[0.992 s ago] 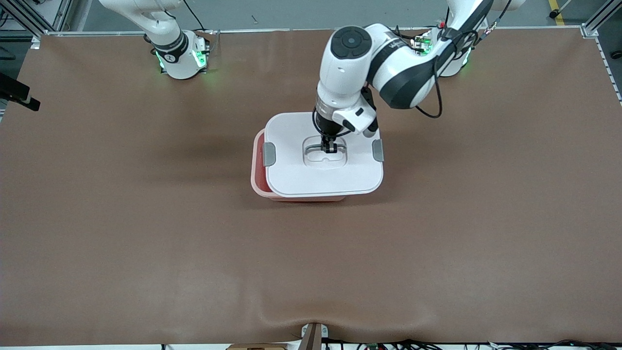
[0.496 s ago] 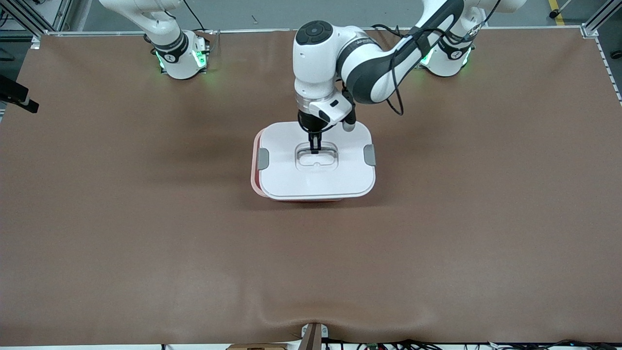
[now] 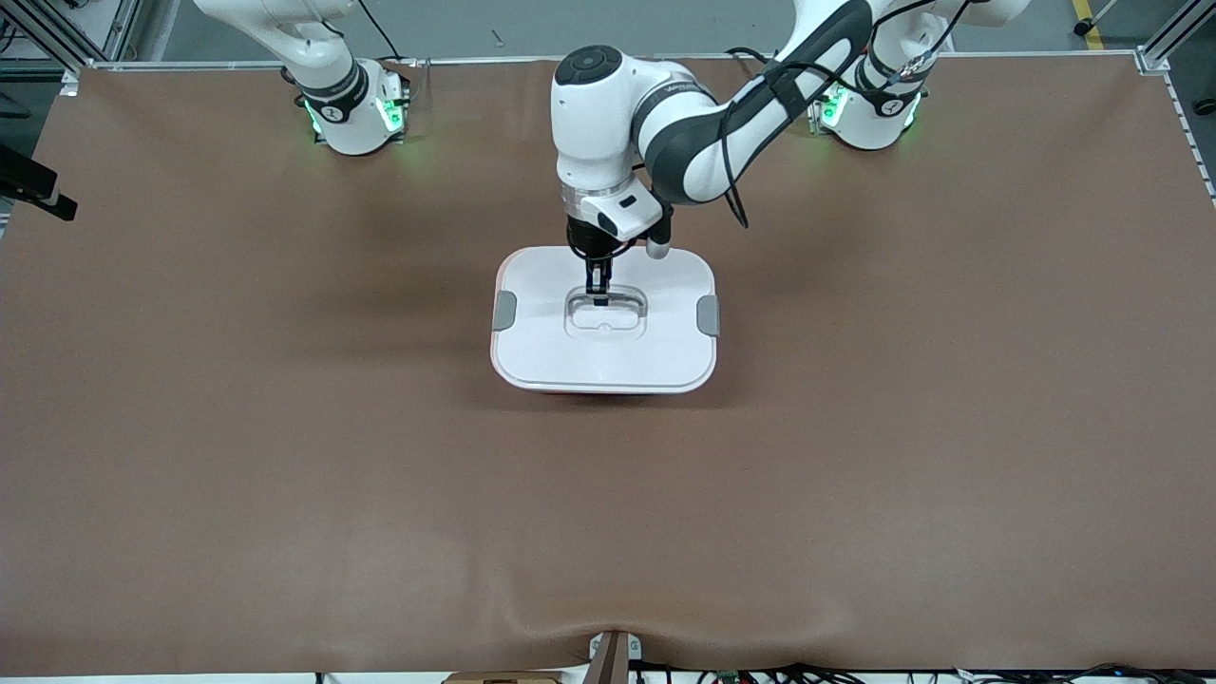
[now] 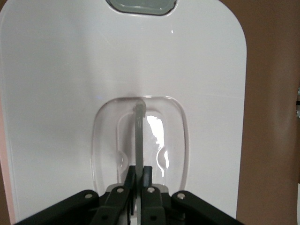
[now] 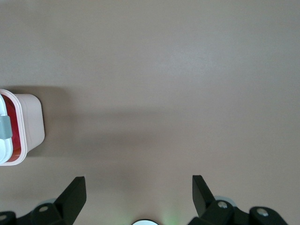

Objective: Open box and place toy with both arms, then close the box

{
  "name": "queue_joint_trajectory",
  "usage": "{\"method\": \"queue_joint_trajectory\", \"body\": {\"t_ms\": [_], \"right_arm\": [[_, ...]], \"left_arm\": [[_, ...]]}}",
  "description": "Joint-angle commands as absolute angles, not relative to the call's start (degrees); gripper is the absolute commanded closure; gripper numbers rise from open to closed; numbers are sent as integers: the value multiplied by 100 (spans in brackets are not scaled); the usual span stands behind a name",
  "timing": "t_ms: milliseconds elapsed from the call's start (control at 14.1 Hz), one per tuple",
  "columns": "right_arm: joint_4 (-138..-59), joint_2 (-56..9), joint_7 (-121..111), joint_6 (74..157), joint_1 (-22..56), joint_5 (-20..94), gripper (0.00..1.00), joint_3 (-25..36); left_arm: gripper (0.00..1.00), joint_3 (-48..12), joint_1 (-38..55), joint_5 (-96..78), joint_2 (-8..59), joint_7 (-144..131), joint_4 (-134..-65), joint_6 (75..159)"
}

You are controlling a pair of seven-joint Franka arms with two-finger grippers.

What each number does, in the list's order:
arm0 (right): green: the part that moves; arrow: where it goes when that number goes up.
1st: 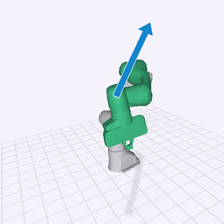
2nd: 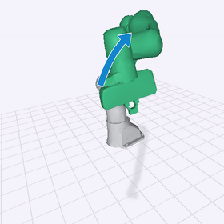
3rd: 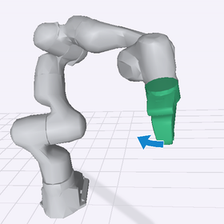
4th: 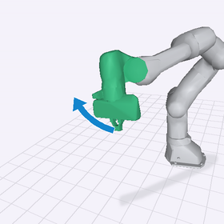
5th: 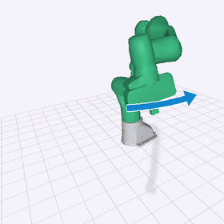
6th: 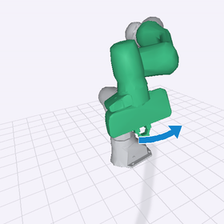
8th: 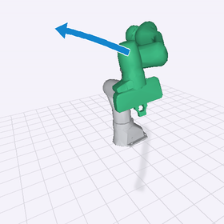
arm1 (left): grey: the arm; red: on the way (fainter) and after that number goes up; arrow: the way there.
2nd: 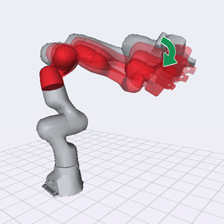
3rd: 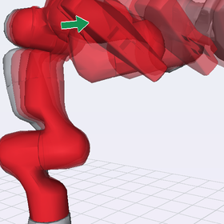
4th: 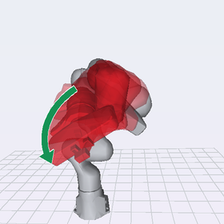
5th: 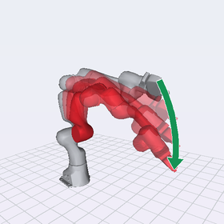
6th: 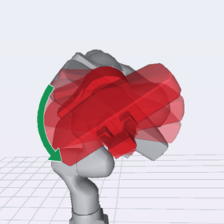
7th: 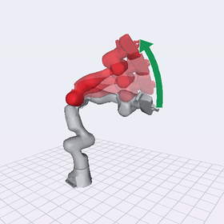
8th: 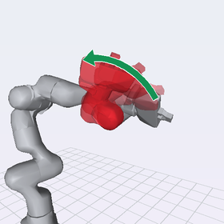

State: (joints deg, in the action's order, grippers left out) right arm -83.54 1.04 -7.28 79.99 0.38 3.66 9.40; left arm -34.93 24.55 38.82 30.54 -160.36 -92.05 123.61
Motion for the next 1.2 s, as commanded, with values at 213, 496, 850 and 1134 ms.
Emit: {"method": "queue_joint_trajectory", "body": {"t_ms": [213, 496, 850, 1134], "right_arm": [[-8209, 53, -791, 7928, -71, 466, 0, 879], [-8191, 53, -765, 7945, 26, 422, 0, 853], [-8209, 53, -721, 7972, -26, 422, 0, 870], [-8191, 53, -721, 7954, -36, 326, 0, 879]], "left_arm": [[100, -3472, 2725, 4298, 3243, -17560, -9105, 12384], [100, -3463, 2725, 4307, 3261, -17639, -9105, 12384], [100, -3454, 2760, 4377, 3287, -17920, -9088, 12384], [100, -3454, 2760, 4377, 3357, -18035, -8948, 12384]]}}
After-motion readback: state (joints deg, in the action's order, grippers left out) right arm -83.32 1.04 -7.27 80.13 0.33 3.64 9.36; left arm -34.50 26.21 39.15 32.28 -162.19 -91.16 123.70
